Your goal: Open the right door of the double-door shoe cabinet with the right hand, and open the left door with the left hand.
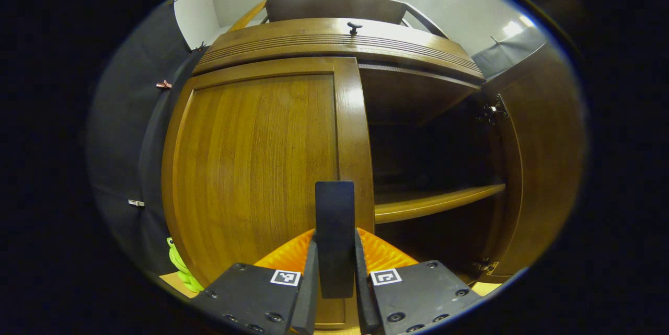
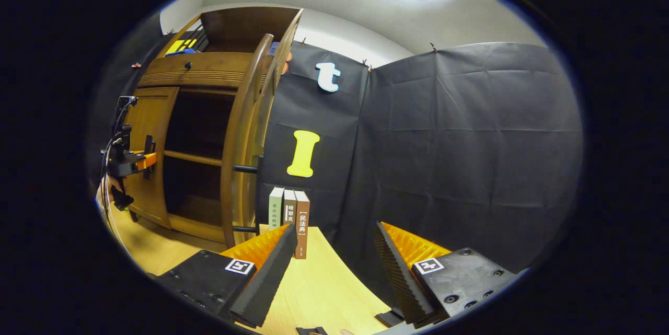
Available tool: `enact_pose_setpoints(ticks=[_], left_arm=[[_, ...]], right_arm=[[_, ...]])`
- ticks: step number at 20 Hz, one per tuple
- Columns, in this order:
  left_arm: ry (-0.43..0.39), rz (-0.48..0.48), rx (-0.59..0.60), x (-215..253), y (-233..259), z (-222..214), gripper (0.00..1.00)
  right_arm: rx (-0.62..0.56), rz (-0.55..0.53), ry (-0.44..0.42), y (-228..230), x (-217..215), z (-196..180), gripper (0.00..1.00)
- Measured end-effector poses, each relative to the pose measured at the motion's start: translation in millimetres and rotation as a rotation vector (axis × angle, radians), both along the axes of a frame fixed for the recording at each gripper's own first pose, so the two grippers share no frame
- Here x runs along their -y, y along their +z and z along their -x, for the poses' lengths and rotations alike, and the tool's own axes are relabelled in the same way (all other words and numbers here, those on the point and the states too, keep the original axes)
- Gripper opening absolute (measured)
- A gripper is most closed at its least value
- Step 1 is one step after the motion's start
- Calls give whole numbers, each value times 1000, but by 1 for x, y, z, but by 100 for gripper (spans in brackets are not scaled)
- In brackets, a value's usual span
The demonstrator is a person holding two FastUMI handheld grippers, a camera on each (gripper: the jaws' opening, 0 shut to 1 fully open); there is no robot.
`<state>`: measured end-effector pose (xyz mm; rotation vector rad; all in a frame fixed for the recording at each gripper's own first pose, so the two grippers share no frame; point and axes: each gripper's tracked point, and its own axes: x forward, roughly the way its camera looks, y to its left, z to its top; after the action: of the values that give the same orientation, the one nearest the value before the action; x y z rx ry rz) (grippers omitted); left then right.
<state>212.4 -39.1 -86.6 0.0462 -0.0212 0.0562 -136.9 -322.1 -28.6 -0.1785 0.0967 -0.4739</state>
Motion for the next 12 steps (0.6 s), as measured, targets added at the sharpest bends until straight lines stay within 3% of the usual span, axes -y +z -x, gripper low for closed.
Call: enact_pose_setpoints(ticks=[4, 12], left_arm=[[-22, 24, -12, 1, 2, 6, 31], [-135, 65, -56, -4, 9, 67, 31]], right_arm=[[-16, 67, -9, 4, -4, 1, 96], [-9, 4, 61, 16, -57, 3, 95]])
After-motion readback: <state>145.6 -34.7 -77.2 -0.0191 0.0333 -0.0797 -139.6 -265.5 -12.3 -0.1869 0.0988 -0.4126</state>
